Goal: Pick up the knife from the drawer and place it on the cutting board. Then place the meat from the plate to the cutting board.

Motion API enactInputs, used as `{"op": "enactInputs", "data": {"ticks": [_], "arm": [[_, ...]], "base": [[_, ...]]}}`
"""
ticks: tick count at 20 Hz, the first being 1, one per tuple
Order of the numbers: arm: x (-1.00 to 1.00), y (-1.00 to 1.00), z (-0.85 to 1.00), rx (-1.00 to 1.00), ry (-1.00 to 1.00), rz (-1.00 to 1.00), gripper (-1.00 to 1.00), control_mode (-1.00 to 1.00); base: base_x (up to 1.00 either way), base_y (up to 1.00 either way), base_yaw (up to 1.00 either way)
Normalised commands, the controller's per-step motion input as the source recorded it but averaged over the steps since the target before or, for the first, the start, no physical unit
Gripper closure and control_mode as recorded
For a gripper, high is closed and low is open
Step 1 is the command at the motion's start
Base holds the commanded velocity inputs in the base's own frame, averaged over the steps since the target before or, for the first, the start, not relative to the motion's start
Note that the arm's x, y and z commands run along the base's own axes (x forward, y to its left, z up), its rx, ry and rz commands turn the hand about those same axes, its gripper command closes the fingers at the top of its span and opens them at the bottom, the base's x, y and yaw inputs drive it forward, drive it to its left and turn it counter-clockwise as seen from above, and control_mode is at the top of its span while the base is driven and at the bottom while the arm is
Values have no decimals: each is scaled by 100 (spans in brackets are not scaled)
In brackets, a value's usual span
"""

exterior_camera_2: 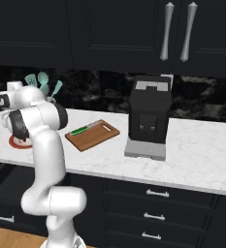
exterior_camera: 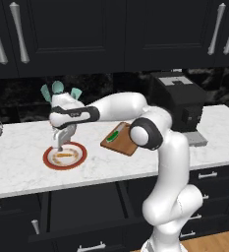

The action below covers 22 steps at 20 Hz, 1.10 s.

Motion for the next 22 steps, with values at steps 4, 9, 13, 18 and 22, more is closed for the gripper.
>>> {"op": "enactInputs", "data": {"ticks": [4, 9, 13, 18, 22], "arm": [[1, -2, -1, 1, -1, 9, -100, -100], [1, -1, -11, 1, 0, 15, -100, -100], [0, 0, -28, -1, 0, 13, -100, -100], [2, 0, -34, -1, 0, 11, -100, -100], [12, 0, -22, 0, 0, 3, -100, -100]], "base": [[0, 0, 0], [0, 0, 0], [0, 0, 0], [0, 0, 0], [0, 0, 0]]}}
